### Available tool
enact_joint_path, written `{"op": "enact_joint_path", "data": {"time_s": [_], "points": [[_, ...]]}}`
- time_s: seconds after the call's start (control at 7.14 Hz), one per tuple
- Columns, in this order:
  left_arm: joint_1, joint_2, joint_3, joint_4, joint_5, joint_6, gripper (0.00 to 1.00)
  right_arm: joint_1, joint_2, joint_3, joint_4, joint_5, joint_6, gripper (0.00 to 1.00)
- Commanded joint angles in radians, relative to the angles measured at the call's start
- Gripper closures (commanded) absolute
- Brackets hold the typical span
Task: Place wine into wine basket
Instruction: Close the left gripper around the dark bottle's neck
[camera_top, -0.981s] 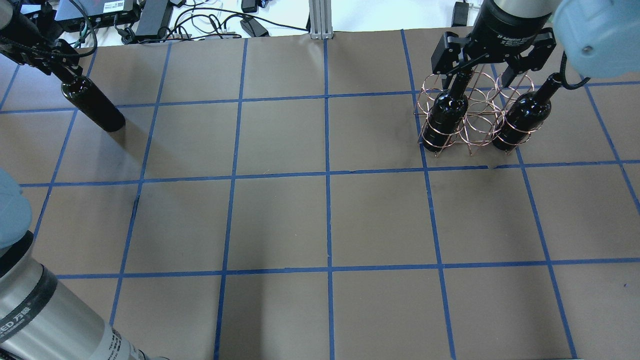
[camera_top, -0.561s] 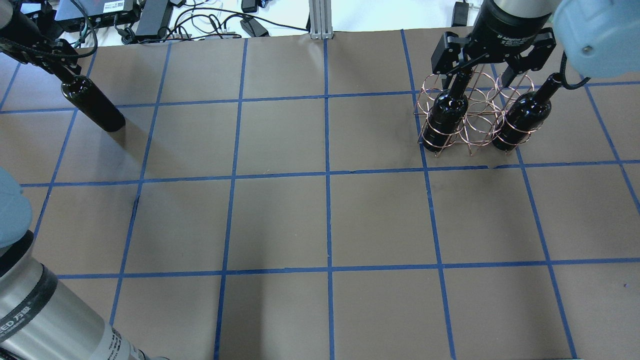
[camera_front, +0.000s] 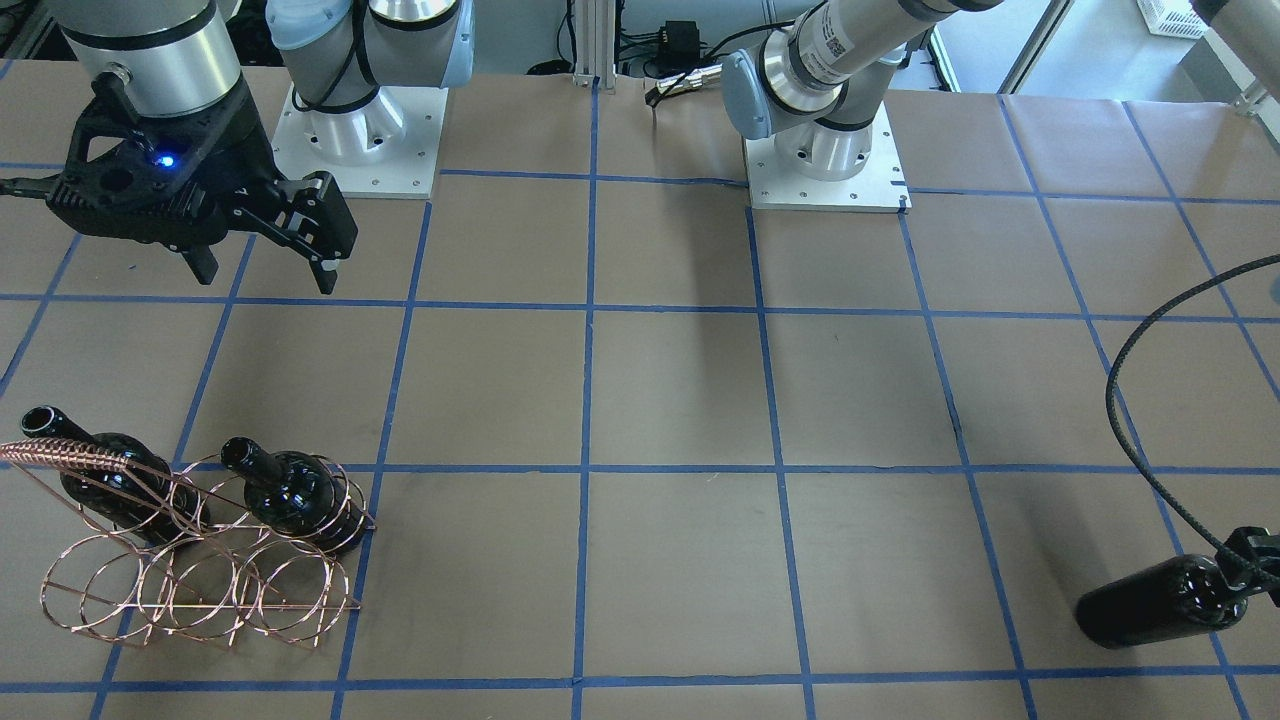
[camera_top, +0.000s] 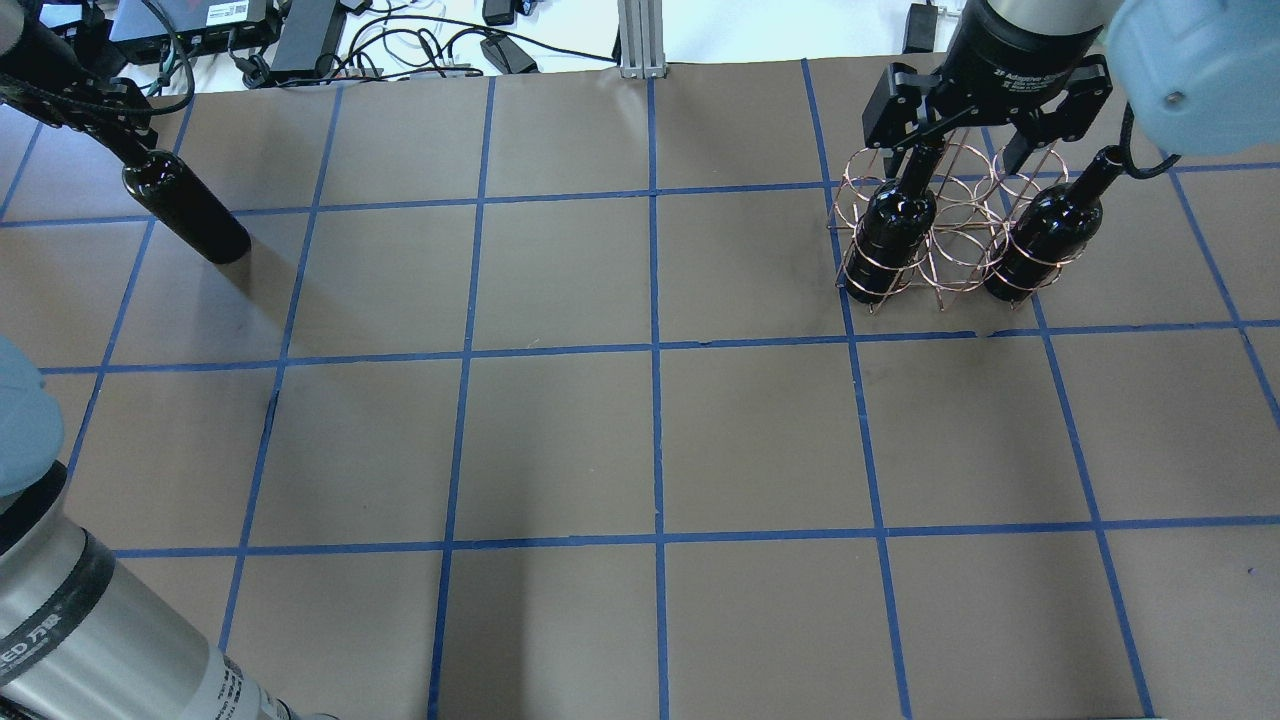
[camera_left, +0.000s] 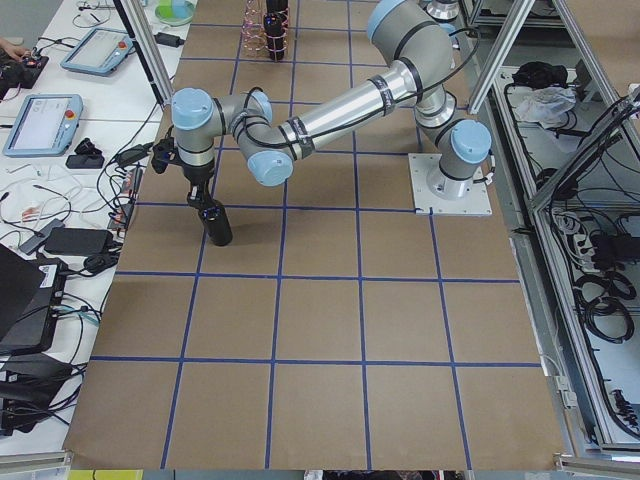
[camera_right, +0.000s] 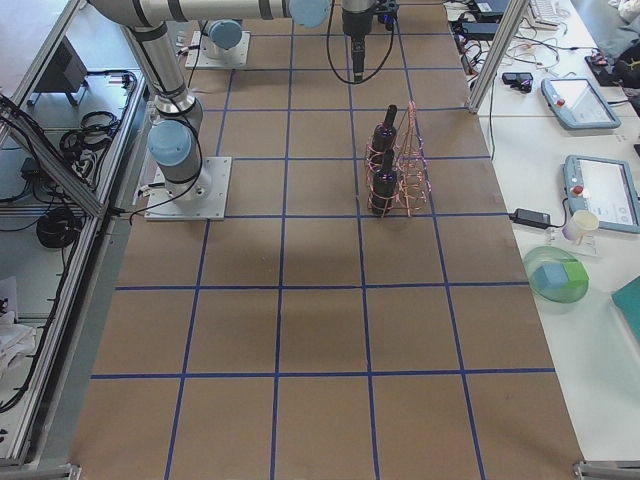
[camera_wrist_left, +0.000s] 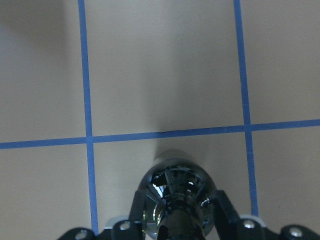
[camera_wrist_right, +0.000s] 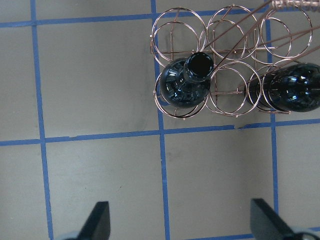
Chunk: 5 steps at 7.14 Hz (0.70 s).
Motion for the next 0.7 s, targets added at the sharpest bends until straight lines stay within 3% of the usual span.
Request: {"op": "enact_joint_path", "data": {"time_s": [0.0, 0.28, 0.56], "points": [[0.002, -0.003, -0.002, 0.000, 0.001, 0.000, 0.74, 0.000, 0.000, 0.000, 0.000, 0.000, 0.000, 0.00], [0.004, 0.000, -0.006, -0.003, 0.003, 0.004, 1.00, 0.000, 0.000, 0.000, 0.000, 0.000, 0.000, 0.00], [0.004, 0.019, -0.008, -0.020, 0.003, -0.009, 1.00, 0.000, 0.000, 0.000, 0.000, 0.000, 0.000, 0.00]]}}
